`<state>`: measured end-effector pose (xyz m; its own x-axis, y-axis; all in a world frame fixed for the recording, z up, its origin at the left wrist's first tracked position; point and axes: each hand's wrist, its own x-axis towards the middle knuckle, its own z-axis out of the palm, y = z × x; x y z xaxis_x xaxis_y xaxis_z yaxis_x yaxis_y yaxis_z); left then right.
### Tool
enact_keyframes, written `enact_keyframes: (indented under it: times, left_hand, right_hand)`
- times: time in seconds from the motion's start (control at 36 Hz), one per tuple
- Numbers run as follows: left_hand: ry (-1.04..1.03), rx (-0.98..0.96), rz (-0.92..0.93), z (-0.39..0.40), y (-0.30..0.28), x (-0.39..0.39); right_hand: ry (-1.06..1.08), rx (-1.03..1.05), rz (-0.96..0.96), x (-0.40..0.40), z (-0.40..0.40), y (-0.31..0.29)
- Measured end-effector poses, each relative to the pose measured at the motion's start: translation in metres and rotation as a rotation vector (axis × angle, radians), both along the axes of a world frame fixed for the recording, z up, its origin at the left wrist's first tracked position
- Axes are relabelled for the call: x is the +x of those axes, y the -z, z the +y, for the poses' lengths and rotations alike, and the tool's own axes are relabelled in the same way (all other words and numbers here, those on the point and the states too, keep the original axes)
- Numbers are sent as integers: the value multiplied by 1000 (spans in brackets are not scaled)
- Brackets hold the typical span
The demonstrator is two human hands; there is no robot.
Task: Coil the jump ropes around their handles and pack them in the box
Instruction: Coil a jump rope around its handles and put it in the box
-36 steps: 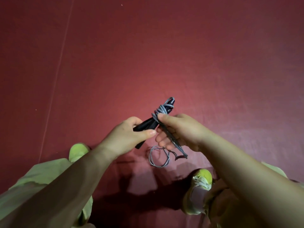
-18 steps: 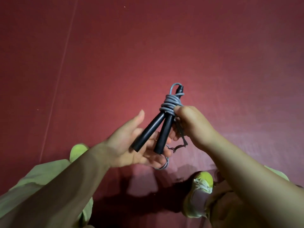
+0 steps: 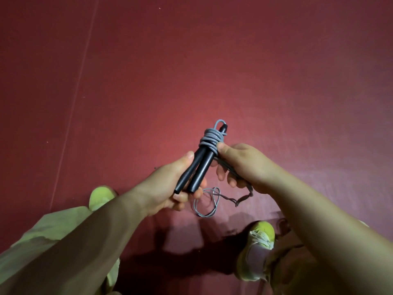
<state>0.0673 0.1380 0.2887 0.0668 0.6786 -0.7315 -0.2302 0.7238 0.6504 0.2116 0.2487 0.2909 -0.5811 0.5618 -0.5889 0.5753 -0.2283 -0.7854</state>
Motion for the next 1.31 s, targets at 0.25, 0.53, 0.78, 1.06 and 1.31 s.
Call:
enact_keyframes:
  times: [0.25, 0.53, 0.78, 1.06, 1.31]
  left_hand:
    - [6, 77, 308, 2, 11, 1]
    - [142, 206, 851, 1, 21, -8]
    - [128, 211, 819, 1, 19, -8]
    - [75, 55, -368, -2, 4, -7]
    - [-76, 7, -553, -2, -1, -8]
  right_hand:
    - [11, -44, -167, -4, -3, 2]
    - [33, -198, -109, -3, -6, -5]
    - [96, -174, 25, -7, -8, -2]
    - [54, -158, 289, -4, -5, -1]
    - [-47, -68, 314, -3, -2, -4]
